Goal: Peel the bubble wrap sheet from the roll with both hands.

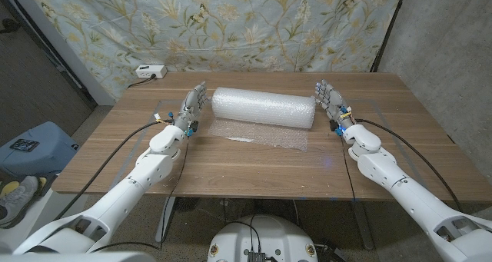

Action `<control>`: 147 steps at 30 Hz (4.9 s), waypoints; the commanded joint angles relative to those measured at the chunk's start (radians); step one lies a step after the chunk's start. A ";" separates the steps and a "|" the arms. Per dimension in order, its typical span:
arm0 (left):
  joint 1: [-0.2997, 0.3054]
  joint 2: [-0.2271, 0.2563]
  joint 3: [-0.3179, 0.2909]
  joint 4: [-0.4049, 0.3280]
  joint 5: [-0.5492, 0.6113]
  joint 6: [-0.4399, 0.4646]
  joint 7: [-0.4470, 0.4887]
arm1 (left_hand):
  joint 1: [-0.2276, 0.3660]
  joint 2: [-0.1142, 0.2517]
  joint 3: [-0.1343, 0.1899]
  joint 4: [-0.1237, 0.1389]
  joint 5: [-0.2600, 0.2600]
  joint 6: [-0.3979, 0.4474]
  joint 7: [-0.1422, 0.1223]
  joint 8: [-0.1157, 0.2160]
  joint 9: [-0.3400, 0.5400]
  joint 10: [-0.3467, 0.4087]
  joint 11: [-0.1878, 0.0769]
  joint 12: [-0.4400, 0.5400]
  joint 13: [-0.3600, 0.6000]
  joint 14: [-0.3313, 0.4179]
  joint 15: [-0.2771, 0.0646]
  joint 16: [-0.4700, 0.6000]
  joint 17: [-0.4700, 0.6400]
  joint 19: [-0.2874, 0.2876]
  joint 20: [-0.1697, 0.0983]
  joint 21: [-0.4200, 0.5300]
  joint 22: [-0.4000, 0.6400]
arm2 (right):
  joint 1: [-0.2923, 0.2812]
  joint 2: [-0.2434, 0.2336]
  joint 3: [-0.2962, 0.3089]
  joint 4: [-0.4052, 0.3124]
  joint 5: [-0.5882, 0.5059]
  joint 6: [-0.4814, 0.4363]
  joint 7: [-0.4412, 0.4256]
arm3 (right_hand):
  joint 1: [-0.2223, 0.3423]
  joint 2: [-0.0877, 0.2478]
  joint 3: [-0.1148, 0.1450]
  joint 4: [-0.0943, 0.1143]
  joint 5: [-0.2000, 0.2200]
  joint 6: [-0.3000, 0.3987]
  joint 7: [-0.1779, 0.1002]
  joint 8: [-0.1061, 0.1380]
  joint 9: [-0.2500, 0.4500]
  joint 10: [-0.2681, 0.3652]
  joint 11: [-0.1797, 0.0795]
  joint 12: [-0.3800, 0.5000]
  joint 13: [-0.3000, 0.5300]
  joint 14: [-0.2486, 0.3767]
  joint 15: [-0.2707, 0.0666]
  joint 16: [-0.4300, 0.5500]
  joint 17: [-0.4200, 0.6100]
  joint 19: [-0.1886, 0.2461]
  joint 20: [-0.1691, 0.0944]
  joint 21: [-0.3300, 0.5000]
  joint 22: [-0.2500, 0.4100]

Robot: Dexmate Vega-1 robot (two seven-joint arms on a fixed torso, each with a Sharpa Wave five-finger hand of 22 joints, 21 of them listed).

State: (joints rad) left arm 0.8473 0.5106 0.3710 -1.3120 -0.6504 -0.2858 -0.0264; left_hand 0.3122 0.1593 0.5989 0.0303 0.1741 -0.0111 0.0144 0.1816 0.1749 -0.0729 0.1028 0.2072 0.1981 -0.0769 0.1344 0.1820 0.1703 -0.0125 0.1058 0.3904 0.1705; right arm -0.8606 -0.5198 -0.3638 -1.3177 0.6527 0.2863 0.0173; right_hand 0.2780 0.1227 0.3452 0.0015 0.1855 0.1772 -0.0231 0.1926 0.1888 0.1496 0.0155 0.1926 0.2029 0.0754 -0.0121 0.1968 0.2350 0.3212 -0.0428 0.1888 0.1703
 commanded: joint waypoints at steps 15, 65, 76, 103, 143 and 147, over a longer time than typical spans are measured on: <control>0.016 0.008 -0.003 -0.020 -0.006 0.014 0.012 | 0.013 0.001 0.010 -0.010 0.007 -0.002 0.008 0.006 0.003 0.006 0.005 0.007 0.001 0.002 0.007 0.003 0.002 0.004 0.009 -0.003 0.005 | -0.007 -0.040 -0.003 -0.059 -0.043 -0.022 -0.030 | 0.014 -0.001 0.005 -0.012 0.005 0.010 0.002 0.004 0.002 0.007 0.007 0.007 0.001 0.005 0.003 0.007 0.001 0.007 -0.006 0.006 0.001; 0.049 0.050 -0.042 -0.029 -0.054 0.004 -0.043 | 0.024 0.001 0.015 -0.039 0.008 -0.003 0.010 0.003 0.004 0.010 0.009 0.007 -0.001 0.003 0.012 0.000 0.000 0.010 0.013 -0.021 0.006 | 0.081 -0.243 -0.147 -0.500 -0.515 -0.428 -0.154 | 0.078 -0.032 0.008 -0.099 -0.002 -0.016 0.028 -0.004 0.002 -0.026 0.054 0.001 0.002 -0.031 0.054 -0.005 -0.025 -0.051 0.040 -0.007 0.001; 0.077 0.070 -0.061 -0.083 -0.048 -0.009 -0.019 | 0.028 0.003 0.017 -0.047 0.010 -0.002 0.012 0.003 0.004 0.015 0.012 0.008 -0.002 0.004 0.014 0.000 0.000 0.012 0.015 -0.025 0.006 | 0.140 -0.264 -0.195 -0.545 -0.582 -0.522 -0.082 | 0.106 -0.042 0.012 -0.130 -0.004 -0.048 0.040 -0.009 0.003 -0.061 0.072 -0.005 0.003 -0.062 0.080 -0.010 -0.030 -0.083 0.054 -0.010 0.002; 0.081 0.081 -0.072 -0.071 -0.061 -0.006 -0.031 | 0.036 0.005 0.018 -0.062 0.012 -0.001 0.014 0.003 0.004 0.018 0.017 0.008 -0.002 0.006 0.018 0.000 0.000 0.016 0.017 -0.034 0.006 | 0.375 -0.223 -0.387 -0.579 -0.764 -0.770 0.155 | 0.161 -0.054 0.020 -0.165 -0.006 -0.128 0.065 -0.013 0.004 -0.142 0.106 -0.009 0.004 -0.132 0.122 -0.013 -0.033 -0.152 0.080 -0.011 0.002; 0.187 0.124 -0.112 -0.188 -0.070 -0.011 0.013 | 0.042 0.007 0.015 -0.076 0.013 -0.003 0.014 0.002 0.004 0.017 0.026 0.007 -0.002 0.005 0.024 0.000 0.001 0.023 0.020 -0.045 0.006 | 0.614 -0.152 -0.641 -0.598 -1.024 -0.967 0.497 | 0.249 -0.188 -0.020 -0.166 0.030 -0.295 0.214 -0.008 0.011 -0.271 0.202 0.000 0.018 -0.252 0.223 -0.009 -0.025 -0.266 0.171 -0.004 0.003; 0.187 0.123 -0.112 -0.186 -0.072 -0.012 0.009 | 0.042 0.007 0.014 -0.077 0.013 -0.004 0.014 0.001 0.004 0.017 0.025 0.006 -0.002 0.005 0.024 0.000 0.001 0.024 0.021 -0.046 0.006 | 0.637 -0.136 -0.667 -0.585 -1.052 -0.982 0.528 | 0.254 -0.195 -0.026 -0.162 0.037 -0.311 0.216 -0.007 0.013 -0.289 0.203 0.001 0.022 -0.265 0.224 -0.008 -0.024 -0.276 0.173 -0.004 0.004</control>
State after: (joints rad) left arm 1.0202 0.6264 0.2666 -1.4858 -0.7177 -0.2960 -0.0168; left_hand 0.3440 0.1699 0.6080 -0.0402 0.1818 -0.0108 0.0214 0.1847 0.1744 -0.0536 0.1216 0.2108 0.1956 -0.0714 0.1504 0.1819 0.1702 0.0036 0.1216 0.3474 0.1746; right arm -0.2931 -0.6941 -0.9537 -1.9273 -0.3196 -0.6451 0.4516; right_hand 0.5283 -0.0620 0.3240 -0.1654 0.2118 -0.1189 0.1215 0.1802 0.1980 -0.1294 0.2157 0.1887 0.2214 -0.1641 0.2094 0.1851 0.2072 0.0538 0.1269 0.1771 0.1698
